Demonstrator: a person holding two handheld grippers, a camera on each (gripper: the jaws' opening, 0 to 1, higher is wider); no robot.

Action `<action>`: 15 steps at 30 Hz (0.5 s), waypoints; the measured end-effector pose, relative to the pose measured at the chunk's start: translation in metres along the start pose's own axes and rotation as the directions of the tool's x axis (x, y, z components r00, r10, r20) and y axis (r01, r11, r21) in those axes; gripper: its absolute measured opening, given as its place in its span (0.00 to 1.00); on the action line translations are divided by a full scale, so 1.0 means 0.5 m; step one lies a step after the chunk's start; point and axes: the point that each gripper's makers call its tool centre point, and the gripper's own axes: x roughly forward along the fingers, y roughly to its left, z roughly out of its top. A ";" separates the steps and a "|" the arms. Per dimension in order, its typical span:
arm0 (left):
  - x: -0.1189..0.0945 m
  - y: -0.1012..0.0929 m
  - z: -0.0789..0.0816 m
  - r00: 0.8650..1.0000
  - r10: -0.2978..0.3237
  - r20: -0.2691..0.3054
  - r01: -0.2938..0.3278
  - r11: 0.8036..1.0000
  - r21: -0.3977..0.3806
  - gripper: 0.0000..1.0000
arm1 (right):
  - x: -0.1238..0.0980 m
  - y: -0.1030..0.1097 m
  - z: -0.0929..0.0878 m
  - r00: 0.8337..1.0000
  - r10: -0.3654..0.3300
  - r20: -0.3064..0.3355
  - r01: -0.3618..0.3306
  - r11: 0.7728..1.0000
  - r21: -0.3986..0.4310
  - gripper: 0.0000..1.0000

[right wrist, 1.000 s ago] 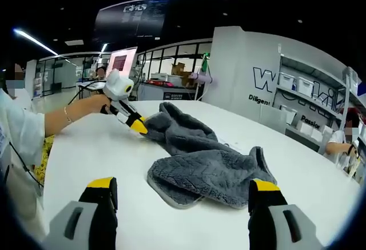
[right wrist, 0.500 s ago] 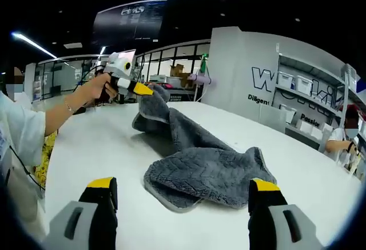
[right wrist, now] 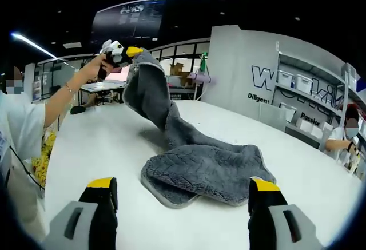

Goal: Fold the towel on the table until its edges align and the towel forms a compact rectangular stack.

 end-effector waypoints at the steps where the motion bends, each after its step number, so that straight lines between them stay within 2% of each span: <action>1: -0.014 -0.004 0.008 1.000 -0.010 -0.003 0.010 1.000 0.004 0.07 | 0.001 -0.003 0.000 1.000 0.000 -0.001 0.000 1.000 0.002 1.00; 3: -0.046 -0.014 0.014 0.998 -0.048 -0.027 0.048 0.999 0.014 0.07 | 0.001 -0.004 0.000 1.000 -0.001 -0.003 0.001 1.000 0.003 1.00; 5: -0.081 -0.019 0.022 0.997 -0.078 -0.028 0.078 0.997 0.001 0.07 | 0.002 -0.003 -0.001 1.000 -0.001 -0.005 0.001 1.000 0.002 1.00; 7: -0.120 -0.016 0.019 0.995 -0.087 -0.046 0.087 0.996 -0.005 0.07 | 0.002 -0.001 -0.002 1.000 0.000 -0.006 0.000 1.000 0.001 1.00; 9: -0.147 -0.004 -0.006 0.992 -0.062 -0.112 0.065 0.998 0.022 0.07 | 0.002 0.001 -0.002 1.000 0.000 -0.008 0.000 1.000 -0.001 0.99; 10: -0.166 0.002 -0.033 0.983 -0.045 -0.179 0.052 0.998 0.037 0.07 | 0.003 0.001 -0.002 1.000 0.001 -0.008 -0.001 1.000 -0.002 0.99; 11: -0.177 0.019 -0.054 0.974 0.014 -0.226 -0.001 0.998 0.059 0.07 | 0.003 0.002 -0.002 1.000 0.001 -0.008 -0.001 1.000 -0.002 0.99; 12: -0.181 0.023 -0.063 0.969 0.032 -0.246 -0.015 0.997 0.072 0.07 | 0.004 0.002 -0.003 1.000 0.001 -0.011 -0.001 1.000 0.000 0.99; 13: -0.196 0.036 -0.100 0.940 0.083 -0.332 -0.046 0.992 0.119 0.07 | 0.004 0.002 -0.004 1.000 0.001 -0.014 -0.001 1.000 -0.002 0.99; 15: -0.212 0.046 -0.151 0.892 0.141 -0.429 -0.083 0.985 0.151 0.07 | 0.006 0.003 -0.006 1.000 0.003 -0.018 -0.003 1.000 -0.004 1.00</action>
